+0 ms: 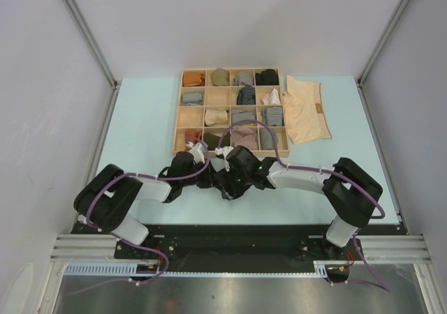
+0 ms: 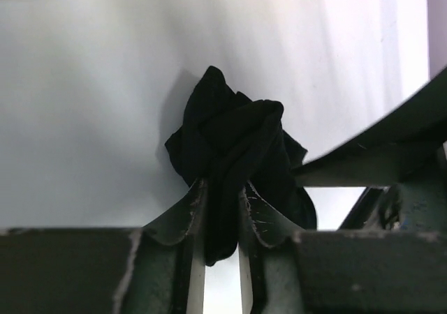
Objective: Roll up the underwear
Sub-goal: Roll the underwear to the center of the board.
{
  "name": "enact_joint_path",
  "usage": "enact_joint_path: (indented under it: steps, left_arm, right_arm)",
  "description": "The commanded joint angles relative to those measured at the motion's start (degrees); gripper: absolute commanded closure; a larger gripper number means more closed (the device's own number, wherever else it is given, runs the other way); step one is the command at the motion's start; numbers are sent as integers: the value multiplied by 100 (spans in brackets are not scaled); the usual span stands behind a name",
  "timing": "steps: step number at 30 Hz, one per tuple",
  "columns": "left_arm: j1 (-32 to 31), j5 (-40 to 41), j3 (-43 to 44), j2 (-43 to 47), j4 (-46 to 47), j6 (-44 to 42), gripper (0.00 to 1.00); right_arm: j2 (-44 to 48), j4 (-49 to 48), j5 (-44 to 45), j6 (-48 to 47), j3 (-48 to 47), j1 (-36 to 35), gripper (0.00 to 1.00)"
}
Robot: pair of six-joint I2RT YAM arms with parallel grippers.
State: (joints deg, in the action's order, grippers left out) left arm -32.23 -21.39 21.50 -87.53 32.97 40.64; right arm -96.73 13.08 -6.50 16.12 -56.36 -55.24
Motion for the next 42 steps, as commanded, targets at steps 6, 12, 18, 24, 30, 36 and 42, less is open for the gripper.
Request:
enact_joint_path:
  steps: [6,12,18,24,30,36,42]
  left_arm:
    - [-47,-831,627,-485,-362,-2068,80]
    - [-73,-1140,759,-599,-502,-2473,80]
    - [-108,-1140,795,-704,-520,-2482,81]
    - [-135,-894,865,-696,-704,-2438,82]
    - [-143,-797,935,-687,-713,-2315,82]
    - [-143,-630,1006,-556,-660,-2026,59]
    - [-135,578,1146,549,-1363,-1473,25]
  right_arm:
    - [928,722,-852,242,-24,996,27]
    - [489,345,-1423,374,160,1481,28]
    - [207,-358,-2109,453,546,1797,28]
    - [-92,-692,-2504,629,714,1877,30]
    - [-311,-992,-2690,893,819,1877,43]
    - [-408,-904,-2488,998,872,1886,95]
    - [-145,-1255,-2285,1480,1188,1912,100]
